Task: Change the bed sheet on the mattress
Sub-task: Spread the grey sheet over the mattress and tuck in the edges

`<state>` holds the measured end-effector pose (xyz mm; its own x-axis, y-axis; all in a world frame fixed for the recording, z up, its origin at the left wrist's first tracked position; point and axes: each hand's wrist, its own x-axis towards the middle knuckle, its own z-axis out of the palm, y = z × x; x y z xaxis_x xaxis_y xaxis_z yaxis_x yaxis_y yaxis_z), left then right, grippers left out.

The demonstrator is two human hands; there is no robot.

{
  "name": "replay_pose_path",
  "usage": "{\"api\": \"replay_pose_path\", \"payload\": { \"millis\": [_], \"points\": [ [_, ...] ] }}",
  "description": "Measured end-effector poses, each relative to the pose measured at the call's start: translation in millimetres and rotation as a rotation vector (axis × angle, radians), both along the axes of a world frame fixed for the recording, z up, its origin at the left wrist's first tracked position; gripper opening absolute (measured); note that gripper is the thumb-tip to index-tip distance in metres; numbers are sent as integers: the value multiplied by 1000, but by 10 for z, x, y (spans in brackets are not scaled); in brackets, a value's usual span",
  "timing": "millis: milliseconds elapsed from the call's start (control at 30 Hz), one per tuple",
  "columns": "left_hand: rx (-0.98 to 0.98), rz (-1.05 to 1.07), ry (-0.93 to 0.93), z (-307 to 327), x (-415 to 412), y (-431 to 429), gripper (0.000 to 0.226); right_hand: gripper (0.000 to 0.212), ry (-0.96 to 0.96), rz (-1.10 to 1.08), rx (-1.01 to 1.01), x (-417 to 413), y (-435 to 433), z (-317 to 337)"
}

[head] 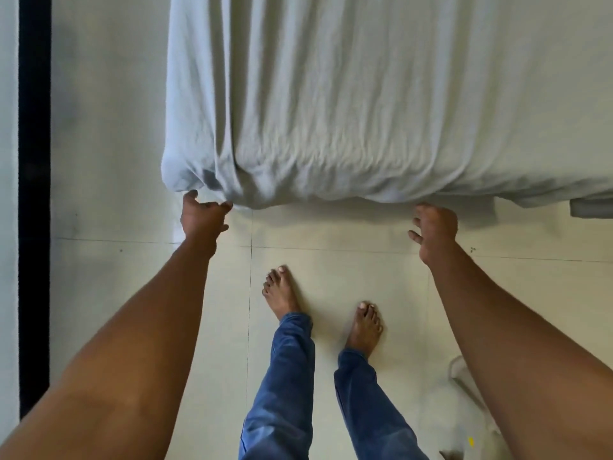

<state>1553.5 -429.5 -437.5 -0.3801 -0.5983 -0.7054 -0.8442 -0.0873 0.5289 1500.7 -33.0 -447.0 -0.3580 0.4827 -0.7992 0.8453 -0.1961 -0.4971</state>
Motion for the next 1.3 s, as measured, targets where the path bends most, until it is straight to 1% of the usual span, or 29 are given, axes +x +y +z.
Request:
{"api": "replay_pose_path", "payload": {
  "millis": [33, 100, 133, 200, 267, 333, 367, 433, 500, 533, 567, 600, 633, 700, 733, 767, 833, 900, 967, 1067, 1167, 1200, 1300],
  "points": [
    [31, 0, 32, 38, -64, 12, 68, 51, 35, -4, 13, -28, -9, 55],
    [81, -31, 54, 115, -152, 90, 46, 49, 97, 25, -31, -61, -61, 173],
    [106, -47, 38, 135, -170, 167, 38, 47, 105, 32, -56, -84, -83, 218],
    [179, -100, -45, 166, -115, 392, 34, 42, 98, 50, -86, -87, -125, 351],
    [263, -203, -111, 213, -55, 686, 30, 28, 85, 72, -74, -28, -112, 451],
    [317, -359, -134, 309, -52, 1062, 18, 12, 75, 23, -78, 64, 3, 530],
    [345, -445, -142, 355, -80, 1276, 14, 13, 65, -4, -64, 93, 117, 564],
    [391, -574, -157, 456, -153, 1663, 14, 21, 62, -66, -67, 125, 381, 567],
    [416, -679, -148, 490, -275, 2079, 14, 24, 115, -198, -157, 53, 756, 587],
    [418, -713, -128, 472, -346, 2270, 13, 19, 146, -257, -145, -32, 970, 549],
    [426, -728, -106, 451, -408, 2443, 13, 20, 177, -302, -102, -151, 1172, 501],
    [434, -726, -81, 433, -483, 2594, 13, 31, 215, -312, -63, -280, 1359, 442],
    [435, -708, -58, 382, -527, 2751, 14, 34, 231, -293, -37, -371, 1511, 395],
    [397, -664, -26, 300, -565, 3021, 17, 20, 232, -195, 6, -482, 1705, 318],
    [370, -646, -16, 284, -553, 3123, 18, 17, 226, -167, 66, -477, 1771, 306],
    [344, -634, -12, 259, -525, 3197, 19, 21, 201, -137, 125, -428, 1821, 295],
    [302, -638, -25, 219, -451, 3375, 22, 29, 233, -75, 219, -242, 1967, 244],
    [227, -649, -71, 138, -365, 3508, 24, 27, 207, 90, 349, 120, 2145, 71],
    [180, -650, -105, 41, -280, 3611, 23, 29, 193, 172, 426, 465, 2338, -123],
    [91, -670, -127, -122, -211, 3763, 21, 29, 234, 242, 490, 727, 2532, -303],
    [8, -752, -158, -291, -167, 3876, 15, 31, 219, 237, 477, 1034, 2590, -322],
    [-15, -767, -185, -356, -155, 3906, 17, 33, 191, 237, 469, 1177, 2607, -364],
    [-44, -815, -284, -441, -88, 3973, 32, 35, 69, 275, 456, 1496, 2607, -481]
  ]
}}
